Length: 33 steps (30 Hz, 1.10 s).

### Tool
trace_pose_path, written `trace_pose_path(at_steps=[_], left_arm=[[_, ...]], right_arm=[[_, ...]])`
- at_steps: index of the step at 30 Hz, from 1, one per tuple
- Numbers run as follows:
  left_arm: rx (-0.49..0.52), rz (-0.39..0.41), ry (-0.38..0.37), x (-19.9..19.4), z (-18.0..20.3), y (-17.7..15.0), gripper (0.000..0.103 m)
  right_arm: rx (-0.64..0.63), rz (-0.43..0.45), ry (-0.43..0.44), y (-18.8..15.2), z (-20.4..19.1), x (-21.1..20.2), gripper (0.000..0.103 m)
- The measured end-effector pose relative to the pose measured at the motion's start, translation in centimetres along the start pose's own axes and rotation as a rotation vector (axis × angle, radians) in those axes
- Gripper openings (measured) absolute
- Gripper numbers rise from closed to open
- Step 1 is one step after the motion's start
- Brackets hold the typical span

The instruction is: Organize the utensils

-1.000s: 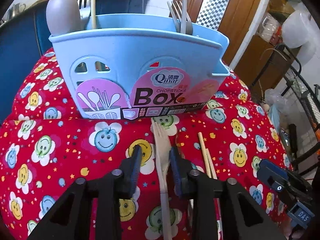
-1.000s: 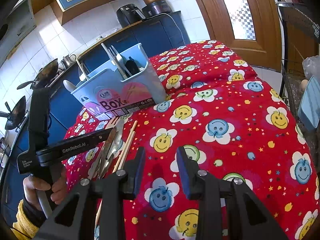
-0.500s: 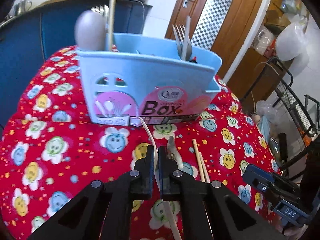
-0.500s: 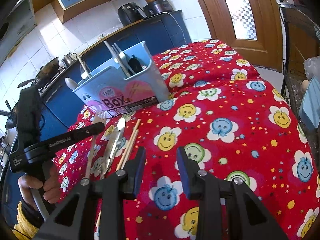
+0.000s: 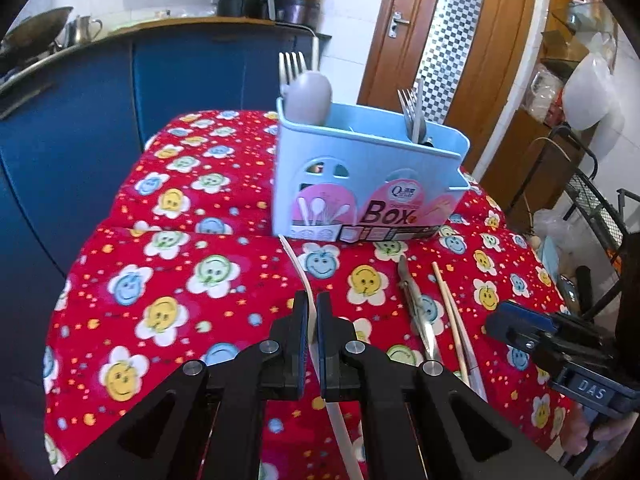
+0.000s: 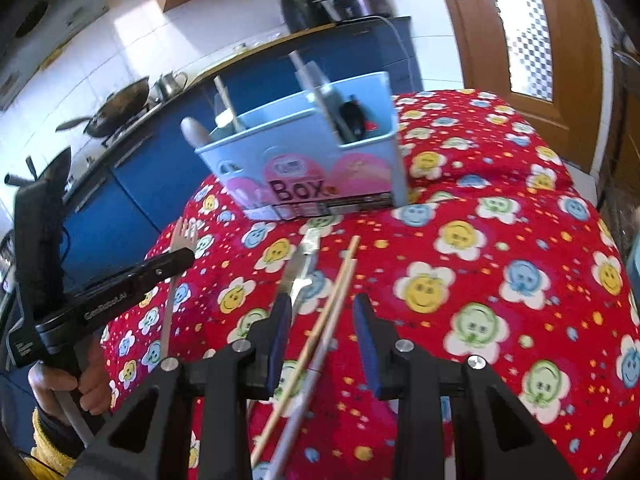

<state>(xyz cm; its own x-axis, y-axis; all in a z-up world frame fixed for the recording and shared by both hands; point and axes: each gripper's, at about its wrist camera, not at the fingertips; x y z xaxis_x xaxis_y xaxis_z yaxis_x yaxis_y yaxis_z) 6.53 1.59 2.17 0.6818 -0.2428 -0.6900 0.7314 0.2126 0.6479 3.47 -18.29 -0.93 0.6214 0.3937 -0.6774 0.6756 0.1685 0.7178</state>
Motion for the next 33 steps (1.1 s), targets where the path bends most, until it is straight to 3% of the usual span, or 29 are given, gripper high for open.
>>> trace_pose_path(at_steps=[8, 17, 19, 23, 27, 30, 31, 33], left_arm=[[0.014, 0.059, -0.004, -1.7, -0.9, -0.2, 0.004], [-0.018, 0.060, -0.037, -1.6, -1.6, -0.2, 0.004], [-0.022, 0.061, -0.043, -1.6, -1.7, -0.2, 0.004], [-0.024, 0.063, -0.048, -1.5, -1.9, -0.1, 0.004], [-0.019, 0.060, -0.046, -1.4, -1.8, -0.1, 0.004], [-0.018, 0.062, -0.049, -1.3, -1.7, -0.1, 0.004], [-0.017, 0.063, -0.050, -1.3, -1.6, -0.1, 0.004], [-0.014, 0.068, -0.057, -1.4, -1.4, -0.1, 0.004]], right_arm=[[-0.053, -0.069, -0.011, 1.2, -2.0, 2.8, 0.035], [-0.109, -0.154, -0.070, 1.7, -2.9, 6.0, 0.035], [-0.139, -0.160, -0.076, 2.0, -3.4, 6.4, 0.040], [-0.136, -0.159, -0.060, 2.6, -3.3, 7.0, 0.044], [-0.058, -0.158, 0.025, 3.2, -2.1, 7.2, 0.043], [0.034, -0.167, 0.096, 3.5, -0.3, 7.6, 0.024], [0.059, -0.175, 0.114, 3.5, 0.2, 7.8, 0.010], [0.105, -0.174, 0.147, 3.2, 1.0, 7.9, 0.006]])
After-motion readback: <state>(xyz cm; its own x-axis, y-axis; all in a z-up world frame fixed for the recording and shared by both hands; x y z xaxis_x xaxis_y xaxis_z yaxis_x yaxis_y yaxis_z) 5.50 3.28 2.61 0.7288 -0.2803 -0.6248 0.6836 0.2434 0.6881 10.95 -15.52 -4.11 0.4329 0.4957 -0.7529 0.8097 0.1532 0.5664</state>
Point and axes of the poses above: each gripper's, at about its wrist camera, not at the fingertips, and x roughly the way its jaws point, z to its right, y to its top, and after that the axes turned 13 degrees about -x, right-handed
